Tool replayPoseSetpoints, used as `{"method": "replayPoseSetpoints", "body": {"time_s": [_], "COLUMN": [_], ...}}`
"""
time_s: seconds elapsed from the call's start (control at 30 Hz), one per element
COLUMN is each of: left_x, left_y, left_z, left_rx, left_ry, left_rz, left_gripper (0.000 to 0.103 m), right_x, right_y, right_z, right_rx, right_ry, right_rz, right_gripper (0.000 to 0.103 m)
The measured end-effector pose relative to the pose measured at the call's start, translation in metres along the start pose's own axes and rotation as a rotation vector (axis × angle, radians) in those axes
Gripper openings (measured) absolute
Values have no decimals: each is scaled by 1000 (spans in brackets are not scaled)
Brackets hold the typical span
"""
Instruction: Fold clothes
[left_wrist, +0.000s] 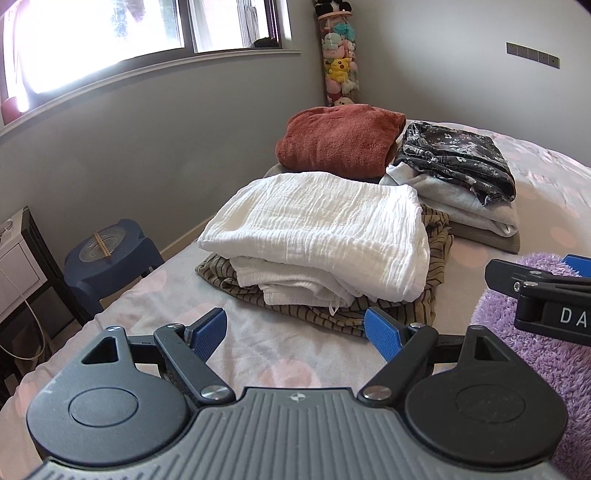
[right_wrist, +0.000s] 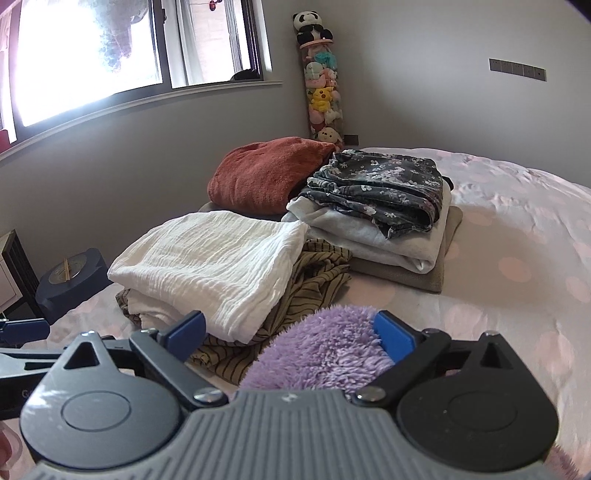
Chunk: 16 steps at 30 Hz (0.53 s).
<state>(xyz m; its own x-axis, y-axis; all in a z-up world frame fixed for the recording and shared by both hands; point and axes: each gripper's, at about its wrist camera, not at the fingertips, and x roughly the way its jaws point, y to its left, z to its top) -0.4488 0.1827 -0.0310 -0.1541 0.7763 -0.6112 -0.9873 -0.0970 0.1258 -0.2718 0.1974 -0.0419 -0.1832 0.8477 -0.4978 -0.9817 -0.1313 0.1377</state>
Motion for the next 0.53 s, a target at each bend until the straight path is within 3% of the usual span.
{"method": "replayPoseSetpoints", "body": {"time_s": [0.53], "left_x": [2], "left_y": [2], "left_z": [-1], "left_rx": [-4], "left_ry": [4], "left_rz": [-3], "left_gripper": [82], "right_x": [2], "right_y": [2], "right_z": [0], "right_rx": [-25], "right_ry": [7], "right_rz": [-8], "right_gripper": [99]}}
